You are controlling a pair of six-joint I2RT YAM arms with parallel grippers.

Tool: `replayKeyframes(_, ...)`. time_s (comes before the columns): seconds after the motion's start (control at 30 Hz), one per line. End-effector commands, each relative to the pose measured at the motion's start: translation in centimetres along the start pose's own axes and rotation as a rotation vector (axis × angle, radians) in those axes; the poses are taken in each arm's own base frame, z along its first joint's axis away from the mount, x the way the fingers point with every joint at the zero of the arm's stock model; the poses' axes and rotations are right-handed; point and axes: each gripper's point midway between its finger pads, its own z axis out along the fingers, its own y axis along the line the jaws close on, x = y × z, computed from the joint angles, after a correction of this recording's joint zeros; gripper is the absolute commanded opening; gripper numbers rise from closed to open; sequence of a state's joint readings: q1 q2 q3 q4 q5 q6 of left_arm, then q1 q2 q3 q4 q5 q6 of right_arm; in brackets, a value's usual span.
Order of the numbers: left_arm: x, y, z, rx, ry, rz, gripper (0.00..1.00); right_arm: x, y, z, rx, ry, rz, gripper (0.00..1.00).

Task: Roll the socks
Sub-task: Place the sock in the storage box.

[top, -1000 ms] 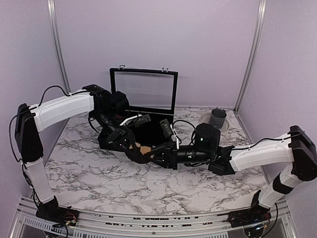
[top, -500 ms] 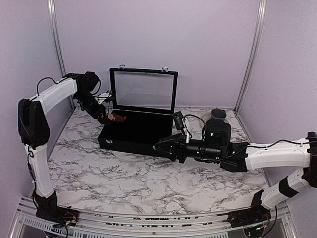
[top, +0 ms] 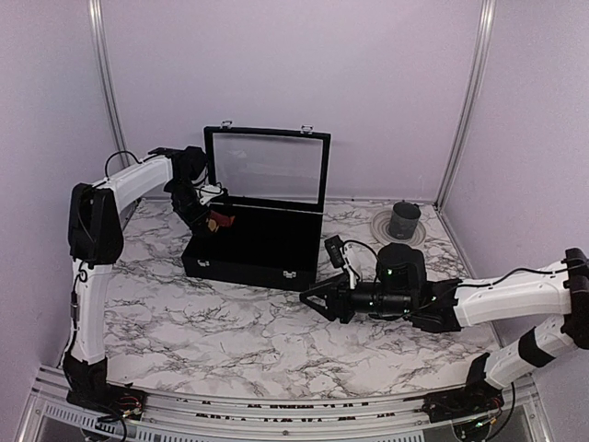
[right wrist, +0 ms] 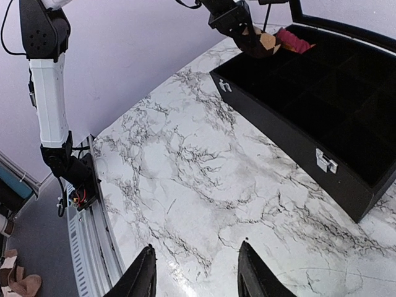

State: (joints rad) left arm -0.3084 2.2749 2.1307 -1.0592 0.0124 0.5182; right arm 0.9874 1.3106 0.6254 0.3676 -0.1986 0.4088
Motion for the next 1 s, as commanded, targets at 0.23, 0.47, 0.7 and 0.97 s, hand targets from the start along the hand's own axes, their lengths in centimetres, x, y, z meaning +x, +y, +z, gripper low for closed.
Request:
replayKeyframes(0.23, -0.2, -1.6, 3.3, -0.188, 0.145, 0.214, 0.00, -0.1, -0.9, -0.9, 0.010, -0.034, 0.057, 0.43)
replayKeyframes(0.47, -0.5, -0.6, 3.8, -0.263, 0.186, 0.249, 0.00, -0.1, -0.7, -1.3, -0.005, -0.056, 0.072, 0.42)
replayKeyframes(0.7, -0.4, -2.5, 4.6, -0.187, 0.197, 0.273, 0.10, 0.0, -0.6, -1.3, -0.014, -0.057, 0.069, 0.43)
replayKeyframes(0.97, -2.9, -3.5, 0.0, -0.150, 0.041, 0.213, 0.99, 0.0, -0.9, -1.3, 0.003, -0.058, 0.066, 0.45)
